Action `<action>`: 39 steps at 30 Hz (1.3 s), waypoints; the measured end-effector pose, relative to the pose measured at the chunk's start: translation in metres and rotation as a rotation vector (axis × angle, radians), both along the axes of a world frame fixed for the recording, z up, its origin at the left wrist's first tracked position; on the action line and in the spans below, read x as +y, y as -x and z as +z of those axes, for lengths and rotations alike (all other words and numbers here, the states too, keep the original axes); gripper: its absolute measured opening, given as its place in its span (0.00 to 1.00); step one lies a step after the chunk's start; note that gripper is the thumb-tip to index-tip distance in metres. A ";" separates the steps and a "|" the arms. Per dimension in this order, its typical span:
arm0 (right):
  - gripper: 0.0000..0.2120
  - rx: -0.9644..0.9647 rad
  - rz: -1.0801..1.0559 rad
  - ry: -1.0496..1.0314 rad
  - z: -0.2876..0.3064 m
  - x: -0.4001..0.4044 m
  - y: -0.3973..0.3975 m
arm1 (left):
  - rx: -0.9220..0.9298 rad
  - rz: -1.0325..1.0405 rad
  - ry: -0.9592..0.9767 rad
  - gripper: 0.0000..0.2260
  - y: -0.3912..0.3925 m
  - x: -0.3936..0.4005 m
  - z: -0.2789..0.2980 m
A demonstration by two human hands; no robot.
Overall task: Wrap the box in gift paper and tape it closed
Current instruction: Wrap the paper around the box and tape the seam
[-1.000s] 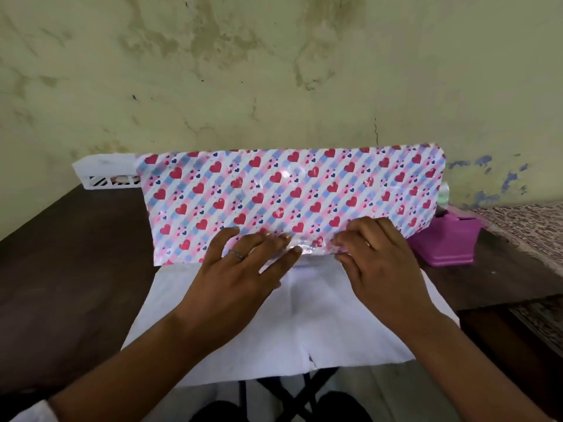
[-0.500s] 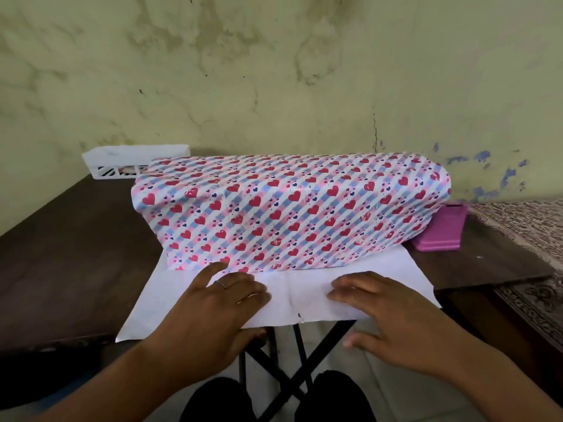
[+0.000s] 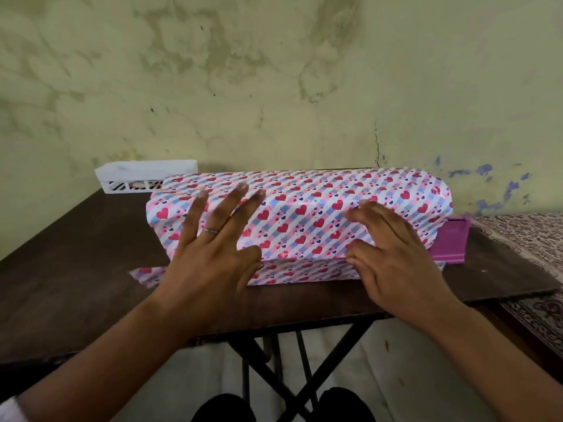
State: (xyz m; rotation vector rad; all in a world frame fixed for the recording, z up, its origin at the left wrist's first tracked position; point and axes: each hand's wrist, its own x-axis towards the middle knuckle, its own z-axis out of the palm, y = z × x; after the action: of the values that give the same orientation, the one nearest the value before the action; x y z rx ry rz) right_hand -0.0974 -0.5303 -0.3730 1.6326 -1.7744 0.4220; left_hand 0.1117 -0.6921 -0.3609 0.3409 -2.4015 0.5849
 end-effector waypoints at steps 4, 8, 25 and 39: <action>0.05 0.018 -0.062 -0.001 0.005 -0.012 0.008 | -0.035 0.033 -0.017 0.07 0.010 -0.012 0.014; 0.05 0.024 -0.079 -0.022 0.013 -0.022 0.015 | -0.065 0.005 -0.011 0.07 0.017 -0.020 0.024; 0.16 -0.418 0.084 -0.325 0.112 -0.044 0.031 | -0.159 -0.170 -0.446 0.08 0.029 -0.055 0.108; 0.04 -0.830 -0.030 -0.626 0.115 -0.113 0.085 | -0.251 0.228 -0.384 0.19 0.081 -0.092 0.093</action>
State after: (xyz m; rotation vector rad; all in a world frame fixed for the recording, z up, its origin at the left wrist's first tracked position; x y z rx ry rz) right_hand -0.1828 -0.6429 -0.2579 2.0071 -2.7512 0.6341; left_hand 0.0304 -0.7842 -0.2675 0.7525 -2.7376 0.2694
